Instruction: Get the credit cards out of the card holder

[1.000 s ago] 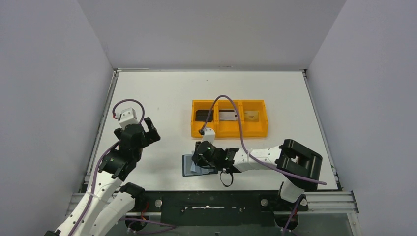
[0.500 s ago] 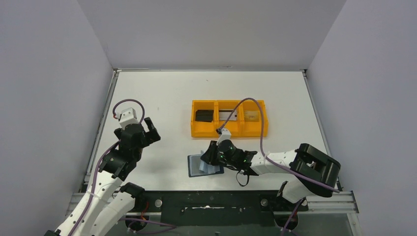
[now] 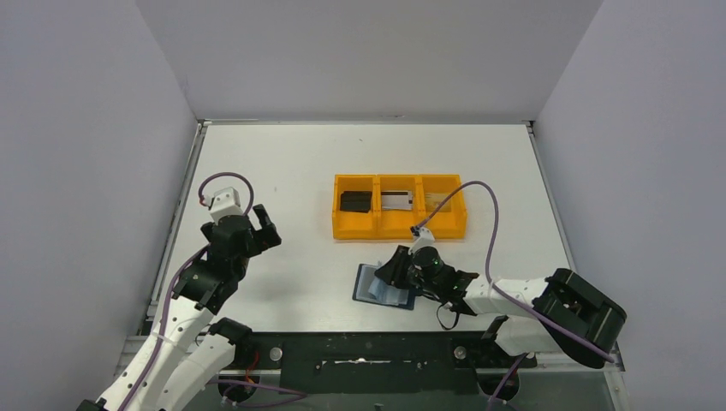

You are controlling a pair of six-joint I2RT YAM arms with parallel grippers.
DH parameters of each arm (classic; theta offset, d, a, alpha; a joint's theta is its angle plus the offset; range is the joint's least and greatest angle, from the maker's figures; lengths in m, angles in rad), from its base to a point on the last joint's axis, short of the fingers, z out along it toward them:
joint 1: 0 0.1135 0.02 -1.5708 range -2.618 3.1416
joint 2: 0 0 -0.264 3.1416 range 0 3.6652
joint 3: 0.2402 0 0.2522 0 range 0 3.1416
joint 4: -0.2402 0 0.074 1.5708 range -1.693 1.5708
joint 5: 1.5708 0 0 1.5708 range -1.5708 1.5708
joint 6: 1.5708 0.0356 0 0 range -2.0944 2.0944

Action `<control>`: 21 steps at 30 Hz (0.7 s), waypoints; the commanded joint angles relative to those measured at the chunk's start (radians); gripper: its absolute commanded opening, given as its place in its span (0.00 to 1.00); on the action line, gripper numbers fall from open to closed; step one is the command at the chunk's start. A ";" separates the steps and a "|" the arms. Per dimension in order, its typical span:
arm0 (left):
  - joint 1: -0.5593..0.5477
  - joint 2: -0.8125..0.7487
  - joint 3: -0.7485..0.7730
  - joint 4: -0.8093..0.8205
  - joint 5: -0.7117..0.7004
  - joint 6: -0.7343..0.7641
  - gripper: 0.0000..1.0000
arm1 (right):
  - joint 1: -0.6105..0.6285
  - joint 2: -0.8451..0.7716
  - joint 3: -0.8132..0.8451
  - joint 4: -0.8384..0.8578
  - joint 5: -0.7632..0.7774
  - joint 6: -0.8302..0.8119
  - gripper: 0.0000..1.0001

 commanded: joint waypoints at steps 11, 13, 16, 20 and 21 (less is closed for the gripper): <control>0.006 0.092 -0.069 0.227 0.616 -0.077 0.86 | 0.026 0.147 0.177 0.235 -0.108 0.054 0.19; 0.005 0.105 -0.084 0.248 0.676 -0.096 0.85 | 0.030 0.198 0.199 0.305 -0.144 0.072 0.20; 0.004 0.128 -0.096 0.263 0.732 -0.090 0.85 | 0.021 0.253 0.218 0.346 -0.178 0.092 0.20; 0.000 0.178 -0.101 0.267 0.805 -0.090 0.82 | -0.012 0.278 0.174 0.411 -0.213 0.124 0.20; -0.002 0.188 -0.104 0.275 0.821 -0.094 0.81 | -0.021 0.279 0.161 0.431 -0.221 0.130 0.20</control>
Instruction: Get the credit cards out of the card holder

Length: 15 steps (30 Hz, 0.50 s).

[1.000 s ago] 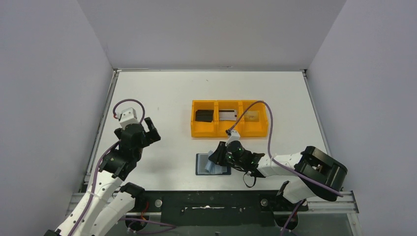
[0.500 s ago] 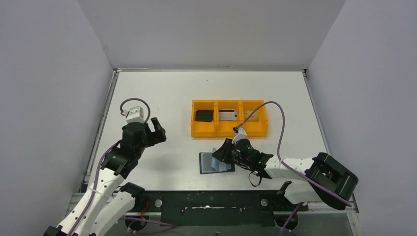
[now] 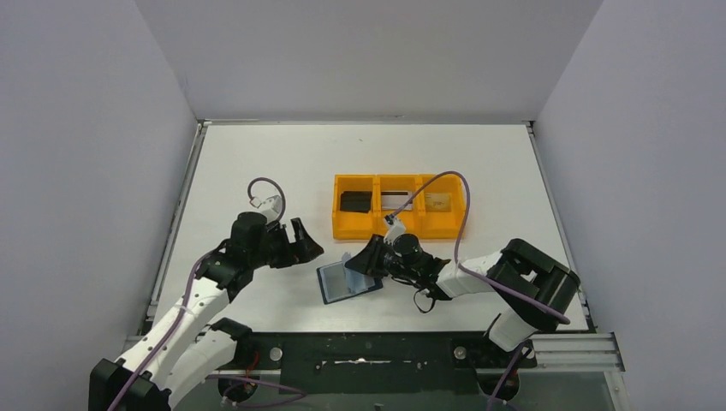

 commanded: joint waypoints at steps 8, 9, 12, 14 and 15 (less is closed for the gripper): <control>-0.117 0.141 -0.001 0.216 0.192 -0.081 0.71 | -0.075 0.055 -0.087 0.267 -0.081 0.072 0.20; -0.144 0.159 0.003 0.229 0.177 -0.089 0.70 | -0.079 0.064 -0.099 0.298 -0.086 0.082 0.20; -0.212 0.209 -0.001 0.312 0.152 -0.133 0.68 | -0.089 0.088 -0.126 0.367 -0.100 0.109 0.20; -0.246 0.247 -0.006 0.379 0.138 -0.165 0.64 | -0.095 0.101 -0.138 0.403 -0.103 0.124 0.19; -0.253 0.267 -0.009 0.397 0.126 -0.179 0.61 | -0.097 0.107 -0.145 0.420 -0.105 0.131 0.19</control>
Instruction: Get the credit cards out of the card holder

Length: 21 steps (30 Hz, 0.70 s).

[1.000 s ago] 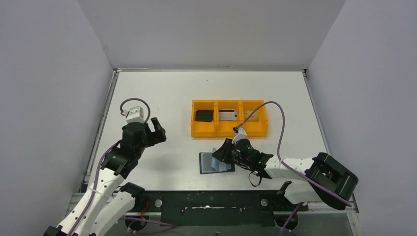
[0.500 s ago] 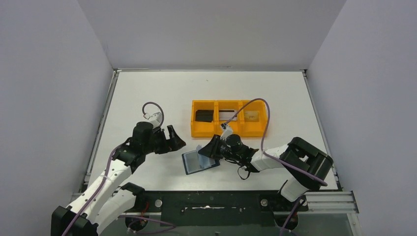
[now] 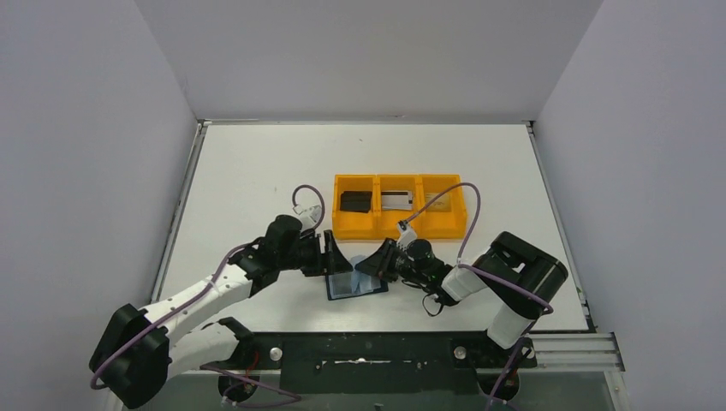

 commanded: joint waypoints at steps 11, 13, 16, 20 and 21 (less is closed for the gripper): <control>-0.067 0.172 -0.045 0.226 -0.158 -0.140 0.45 | -0.016 -0.006 -0.058 0.159 0.005 0.039 0.19; -0.072 0.192 -0.039 0.209 -0.173 -0.139 0.43 | -0.019 -0.008 -0.062 0.160 0.005 0.043 0.19; -0.081 0.228 -0.035 0.222 -0.168 -0.131 0.43 | -0.019 -0.008 -0.061 0.162 0.001 0.042 0.19; -0.098 0.297 -0.009 0.165 -0.207 -0.111 0.39 | -0.027 -0.019 -0.064 0.158 -0.007 0.049 0.19; -0.108 0.311 -0.003 0.131 -0.238 -0.110 0.37 | -0.030 -0.028 -0.066 0.152 -0.007 0.049 0.19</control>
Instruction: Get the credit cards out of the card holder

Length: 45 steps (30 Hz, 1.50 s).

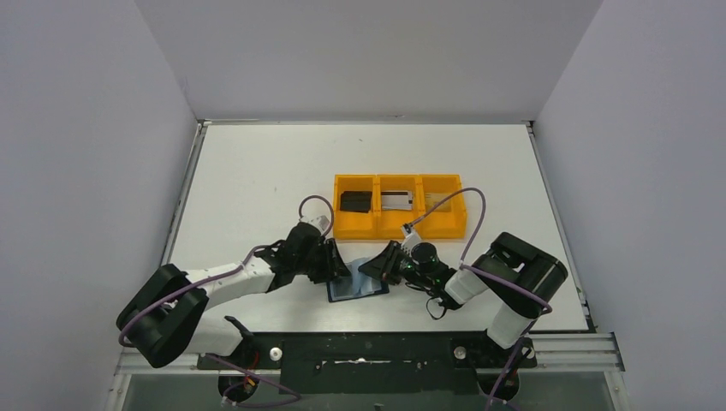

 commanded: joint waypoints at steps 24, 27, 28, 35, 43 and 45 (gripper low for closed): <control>-0.044 0.048 0.090 -0.179 -0.149 0.118 0.35 | 0.074 -0.308 0.412 -1.301 0.527 -0.308 0.31; -0.044 0.044 0.116 -0.192 -0.138 0.126 0.35 | 0.122 -0.335 0.475 -1.338 0.574 -0.296 0.32; -0.044 0.040 0.121 -0.197 -0.140 0.127 0.35 | 0.138 -0.341 0.492 -1.340 0.581 -0.291 0.32; -0.044 -0.058 0.132 -0.232 -0.180 0.122 0.35 | 0.224 -0.333 0.537 -1.209 0.558 -0.255 0.31; -0.035 -0.254 0.100 -0.351 -0.349 0.050 0.35 | 0.271 -0.158 0.596 -1.081 0.467 -0.249 0.29; -0.031 -0.311 0.093 -0.414 -0.448 0.007 0.36 | 0.298 -0.106 0.647 -1.125 0.500 -0.255 0.29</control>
